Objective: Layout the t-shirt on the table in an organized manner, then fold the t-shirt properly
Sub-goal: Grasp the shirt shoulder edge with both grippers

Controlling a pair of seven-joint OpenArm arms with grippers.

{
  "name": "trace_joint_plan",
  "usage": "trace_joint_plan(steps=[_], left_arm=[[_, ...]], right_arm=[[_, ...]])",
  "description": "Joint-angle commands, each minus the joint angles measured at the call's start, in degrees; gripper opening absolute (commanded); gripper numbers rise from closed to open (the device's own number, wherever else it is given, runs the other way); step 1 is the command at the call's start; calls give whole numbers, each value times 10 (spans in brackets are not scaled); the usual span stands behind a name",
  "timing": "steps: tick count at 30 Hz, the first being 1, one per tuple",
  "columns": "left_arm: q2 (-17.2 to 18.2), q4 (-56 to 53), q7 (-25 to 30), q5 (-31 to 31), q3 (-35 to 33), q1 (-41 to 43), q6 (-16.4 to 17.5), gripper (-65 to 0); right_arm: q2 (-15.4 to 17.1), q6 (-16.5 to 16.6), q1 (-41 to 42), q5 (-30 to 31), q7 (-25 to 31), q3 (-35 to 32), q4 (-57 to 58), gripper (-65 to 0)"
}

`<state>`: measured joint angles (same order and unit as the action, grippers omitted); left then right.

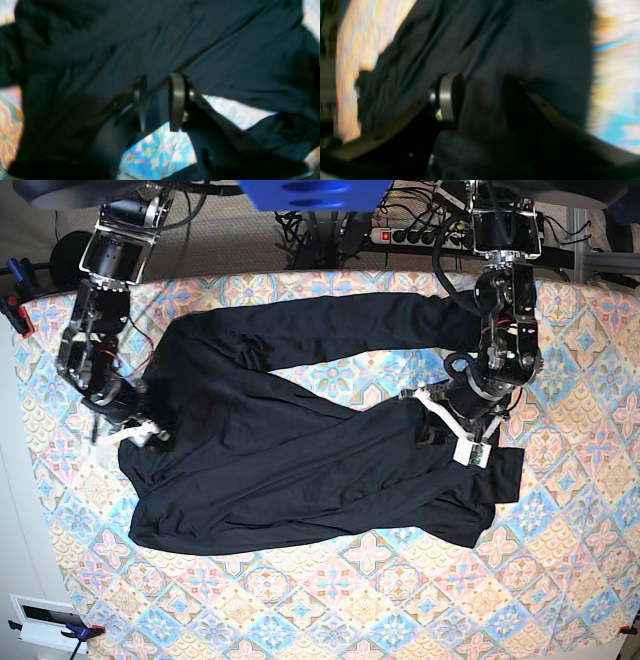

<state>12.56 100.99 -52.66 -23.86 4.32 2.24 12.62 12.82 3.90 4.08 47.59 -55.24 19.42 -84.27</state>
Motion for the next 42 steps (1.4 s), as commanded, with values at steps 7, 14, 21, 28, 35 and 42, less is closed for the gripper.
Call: trace_joint_plan(steps=[7, 14, 21, 28, 35, 42], left_arm=[[8, -37, 14, 91, -25, 11, 1, -650], [14, -37, 15, 183, -27, 47, 3, -646], [59, -37, 15, 190, -27, 76, 3, -645], [98, -39, 15, 190, -24, 111, 3, -645], [105, -36, 16, 188, -22, 116, 3, -645], [44, 36, 11, 126, 15, 116, 3, -643]], right_arm=[[8, 5, 4, 8, 48, -69, -9, -382], [8, 5, -44, 8, 53, -111, -10, -383], [20, 6, -95, 0, 53, -117, -9, -383], [23, 8, -122, -99, 53, -118, -14, -383], [32, 41, -146, -137, 53, -117, -14, -383], [41, 85, -146, -139, 53, -113, -21, -383]])
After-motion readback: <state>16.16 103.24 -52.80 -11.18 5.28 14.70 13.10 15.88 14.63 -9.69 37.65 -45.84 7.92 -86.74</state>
